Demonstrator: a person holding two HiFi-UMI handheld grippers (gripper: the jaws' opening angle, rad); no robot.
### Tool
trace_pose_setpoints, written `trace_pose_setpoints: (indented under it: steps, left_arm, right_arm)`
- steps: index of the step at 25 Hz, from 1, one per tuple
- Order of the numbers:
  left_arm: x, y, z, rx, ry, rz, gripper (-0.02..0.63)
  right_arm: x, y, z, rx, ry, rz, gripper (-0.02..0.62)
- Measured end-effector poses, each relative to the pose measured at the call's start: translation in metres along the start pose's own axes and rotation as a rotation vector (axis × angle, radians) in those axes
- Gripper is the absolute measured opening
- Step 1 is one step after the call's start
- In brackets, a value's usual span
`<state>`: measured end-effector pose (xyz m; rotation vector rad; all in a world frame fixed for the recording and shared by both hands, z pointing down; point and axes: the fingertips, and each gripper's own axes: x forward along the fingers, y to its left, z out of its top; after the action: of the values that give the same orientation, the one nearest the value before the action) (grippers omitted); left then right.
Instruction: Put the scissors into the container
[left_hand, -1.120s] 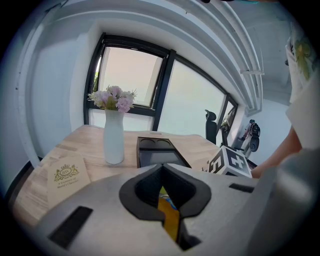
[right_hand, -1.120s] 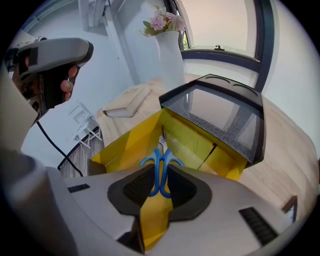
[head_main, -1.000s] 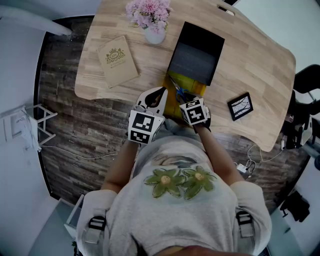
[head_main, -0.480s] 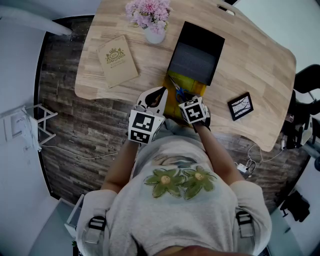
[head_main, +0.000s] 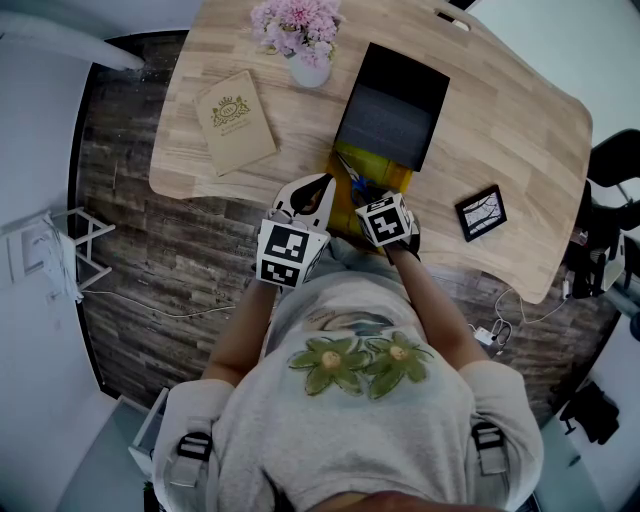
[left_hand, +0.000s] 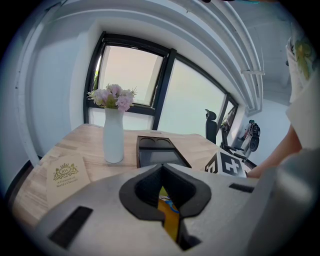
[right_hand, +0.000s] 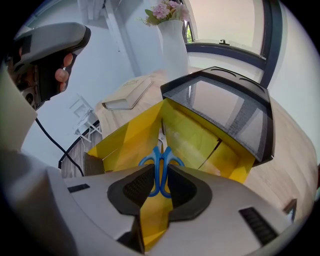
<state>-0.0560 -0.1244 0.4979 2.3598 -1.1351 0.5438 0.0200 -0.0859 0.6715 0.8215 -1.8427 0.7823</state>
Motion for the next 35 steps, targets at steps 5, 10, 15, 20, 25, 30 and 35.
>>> trace_pose_setpoints:
  steps: [5, 10, 15, 20, 25, 30, 35]
  left_arm:
    - [0.001, -0.001, 0.001, -0.004, -0.001, -0.002, 0.006]
    - [0.000, 0.000, 0.002, 0.000, 0.000, -0.001, 0.006]
    - [0.000, 0.000, 0.000, 0.004, 0.003, 0.001, 0.007]
    - [0.000, -0.001, 0.001, 0.004, 0.004, 0.001, 0.006]
    - [-0.002, 0.000, 0.000, 0.004, 0.004, 0.001, 0.007]
    - [-0.002, 0.000, -0.002, -0.002, 0.004, 0.001, 0.007]
    - [-0.002, 0.000, -0.002, -0.004, 0.005, 0.001, 0.007]
  right_arm:
    - [0.002, 0.000, 0.000, -0.007, 0.011, -0.003, 0.081]
    - [0.002, 0.001, 0.000, -0.034, 0.027, -0.010, 0.081]
    - [0.005, 0.002, -0.001, -0.068, 0.044, -0.021, 0.081]
    - [0.007, 0.001, -0.003, -0.092, 0.060, -0.035, 0.081]
    - [0.009, 0.003, -0.004, -0.121, 0.078, -0.046, 0.082]
    - [0.011, 0.005, -0.007, -0.141, 0.100, -0.048, 0.083]
    - [0.011, 0.003, -0.007, -0.144, 0.102, -0.054, 0.083]
